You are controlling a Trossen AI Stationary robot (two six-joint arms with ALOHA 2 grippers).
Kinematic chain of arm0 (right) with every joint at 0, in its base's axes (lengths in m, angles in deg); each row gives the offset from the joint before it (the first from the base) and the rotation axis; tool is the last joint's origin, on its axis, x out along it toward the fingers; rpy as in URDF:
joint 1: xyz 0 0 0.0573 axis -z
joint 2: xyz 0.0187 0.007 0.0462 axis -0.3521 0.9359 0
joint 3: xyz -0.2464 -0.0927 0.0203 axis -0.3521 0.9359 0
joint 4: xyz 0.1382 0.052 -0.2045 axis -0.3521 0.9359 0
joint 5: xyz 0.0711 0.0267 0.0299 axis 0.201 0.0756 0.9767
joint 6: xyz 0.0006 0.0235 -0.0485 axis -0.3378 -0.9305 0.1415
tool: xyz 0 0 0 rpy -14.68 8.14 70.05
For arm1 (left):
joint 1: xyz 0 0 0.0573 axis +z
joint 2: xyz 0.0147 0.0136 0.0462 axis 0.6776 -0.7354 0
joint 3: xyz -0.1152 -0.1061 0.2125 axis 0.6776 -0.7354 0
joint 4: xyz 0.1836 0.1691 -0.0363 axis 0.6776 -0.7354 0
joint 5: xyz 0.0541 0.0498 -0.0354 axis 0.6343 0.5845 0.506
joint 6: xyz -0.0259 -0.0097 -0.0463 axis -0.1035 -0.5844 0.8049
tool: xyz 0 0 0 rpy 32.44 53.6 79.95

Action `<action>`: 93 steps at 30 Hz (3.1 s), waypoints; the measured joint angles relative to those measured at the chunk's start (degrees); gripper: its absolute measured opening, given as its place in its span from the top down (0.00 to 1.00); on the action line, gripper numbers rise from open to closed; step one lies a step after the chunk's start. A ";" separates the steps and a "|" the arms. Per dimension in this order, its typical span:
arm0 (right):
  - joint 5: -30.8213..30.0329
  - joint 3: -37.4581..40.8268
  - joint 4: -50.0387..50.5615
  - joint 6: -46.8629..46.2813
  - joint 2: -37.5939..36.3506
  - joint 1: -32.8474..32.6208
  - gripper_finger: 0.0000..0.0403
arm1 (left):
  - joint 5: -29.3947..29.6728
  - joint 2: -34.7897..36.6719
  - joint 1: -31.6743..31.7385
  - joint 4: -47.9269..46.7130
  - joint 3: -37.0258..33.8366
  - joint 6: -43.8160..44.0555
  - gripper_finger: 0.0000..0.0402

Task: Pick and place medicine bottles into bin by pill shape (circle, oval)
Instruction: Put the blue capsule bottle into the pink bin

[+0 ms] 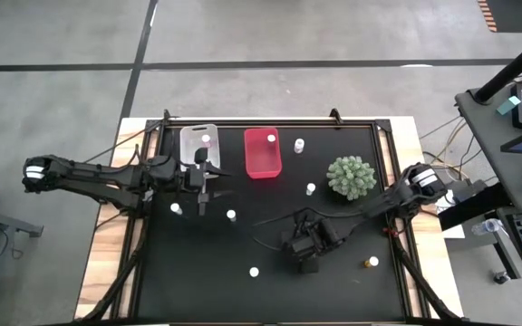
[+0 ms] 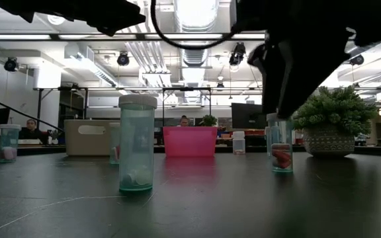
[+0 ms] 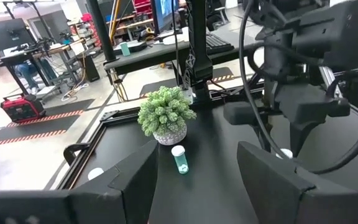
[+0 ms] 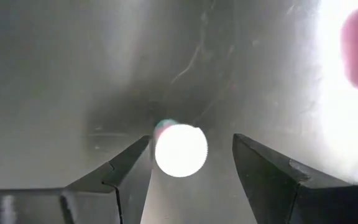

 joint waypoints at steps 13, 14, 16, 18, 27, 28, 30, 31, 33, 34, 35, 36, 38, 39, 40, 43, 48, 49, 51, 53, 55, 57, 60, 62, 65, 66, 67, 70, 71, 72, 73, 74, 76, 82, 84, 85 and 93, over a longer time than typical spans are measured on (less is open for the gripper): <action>2.09 1.90 -3.05 -0.12 0.05 0.16 0.54 | 0.00 0.00 0.00 0.04 0.02 -0.03 0.50; 2.11 1.93 -3.06 -0.12 0.04 0.16 0.56 | 0.00 0.00 0.00 0.04 0.02 -0.03 0.50; 2.15 1.98 -3.26 -0.12 0.05 0.16 0.61 | 0.00 0.00 0.00 0.04 0.02 -0.04 0.50; 2.15 1.98 -3.48 -0.12 0.04 0.16 0.65 | 0.00 0.00 0.00 0.04 0.03 -0.02 0.50; 2.19 0.30 -1.14 1.59 -0.93 1.86 0.72 | 0.00 2.60 -0.04 0.26 0.17 -1.42 0.50; 2.19 -0.58 -0.11 1.69 -1.26 2.36 0.71 | 0.00 3.65 -0.04 0.00 0.14 -1.51 0.50; 2.18 -3.00 2.03 1.72 -1.70 3.57 0.70 | 0.00 6.11 -0.04 -1.17 0.07 -1.44 0.50; 2.17 -4.38 2.84 1.81 -1.84 4.15 0.70 | 0.00 7.47 -0.11 -2.32 0.01 -1.44 0.50; 2.17 -7.49 4.78 2.64 -1.90 5.69 0.70 | -0.13 9.74 -0.30 -3.28 -0.34 -0.99 0.50; 2.19 -9.25 5.37 3.02 -1.90 6.59 0.70 | -0.17 10.93 -0.37 -3.14 -0.93 -0.45 0.50; 2.18 -10.88 5.52 3.66 -1.90 7.58 0.70 | -0.24 12.00 -0.43 -3.29 -1.52 -0.19 0.50; 2.17 -12.34 5.47 4.47 -1.90 8.76 0.71 | -0.28 12.70 -0.42 -3.37 -1.90 -0.11 0.50; 2.15 -14.94 5.57 6.15 -1.91 11.17 0.71 | -0.33 13.92 -0.42 -3.13 -2.64 -0.11 0.50; 2.13 -16.12 5.55 6.99 -1.92 12.50 0.71 | -0.33 14.68 -0.42 -3.46 -3.12 -0.17 0.50; 2.15 -17.25 5.59 7.66 -1.90 13.76 0.71 | -0.33 15.22 -0.42 -3.45 -3.44 -0.37 0.50; 2.19 -20.44 5.35 10.66 -1.90 17.44 0.71 | -0.33 16.92 -0.42 -3.12 -4.41 -1.66 0.50; 2.22 -25.43 5.59 16.03 -0.73 22.90 0.71 | -0.37 18.78 -0.40 -2.98 -4.85 -1.93 0.50; 2.44 -26.43 5.52 17.06 -0.09 23.85 0.71 | -0.37 18.82 -0.39 -2.98 -4.85 -1.95 0.50; 2.69 -28.61 5.40 19.55 1.33 25.68 0.72 | -0.37 19.05 -0.37 -3.05 -4.87 -1.97 0.50; 2.74 -31.30 6.58 21.31 3.51 27.40 0.71 | -0.37 18.95 -0.37 -2.89 -4.89 -2.35 0.50; 2.77 -34.61 8.34 23.44 6.33 29.13 0.71 | -0.37 18.96 -0.37 -3.05 -4.89 -3.02 0.50; 2.82 -38.57 10.77 25.90 9.34 30.87 0.71 | -0.39 18.70 -0.37 -2.86 -4.90 -3.05 0.50; 3.11 -43.92 12.63 29.60 13.38 33.73 0.72 | -0.39 18.53 -0.37 -2.67 -4.90 -3.06 0.50; 5.30 -47.05 13.37 31.34 15.85 35.97 0.71 | -0.39 18.58 -0.37 -2.48 -4.90 -3.07 0.50; 9.93 -50.54 13.34 31.98 19.06 39.46 0.71 | -0.42 18.69 -0.37 -2.55 -4.90 -3.06 0.50; 10.98 -51.34 13.38 32.10 19.99 40.56 0.71 | -0.42 18.69 -0.37 -2.54 -4.90 -3.06 0.50; 11.73 -51.87 13.33 32.30 20.72 41.62 0.71 | -0.42 18.69 -0.37 -2.55 -4.90 -3.06 0.50; 12.98 -52.94 13.39 32.64 22.92 44.49 0.72 | -0.42 18.49 -0.37 -2.54 -4.87 -3.06 0.50; 13.07 -53.16 13.31 32.65 23.68 45.31 0.72 | -0.42 18.41 -0.37 -2.56 -4.87 -3.06 0.50; 13.16 -53.31 13.42 32.87 24.34 46.03 0.72 | -0.42 18.33 -0.37 -2.55 -4.88 -3.06 0.50; 13.14 -53.38 13.39 33.26 24.92 46.72 0.71 | -0.42 18.32 -0.37 -2.54 -4.87 -3.06 0.50; 13.14 -53.38 13.37 33.65 25.58 47.28 0.71 | -0.42 18.32 -0.39 -2.55 -4.88 -3.08 0.50; 13.20 -53.38 13.26 34.42 26.59 48.24 0.71 | -0.42 18.32 -0.39 -2.49 -4.88 -3.21 0.50; 13.18 -53.38 11.87 35.88 29.54 50.53 0.71 | -0.42 18.32 -0.39 -2.51 -4.89 -3.30 0.50; 13.15 -53.38 10.96 36.05 30.35 50.97 0.71 | -0.42 18.32 -0.39 -2.51 -4.87 -3.32 0.50; 13.16 -53.38 10.79 36.39 30.85 51.02 0.71 | -0.42 18.32 -0.39 -2.51 -4.88 -3.34 0.50; 13.17 -53.38 9.43 37.05 33.11 51.76 0.71 | -0.42 18.32 -0.37 -2.54 -4.87 -3.52 0.50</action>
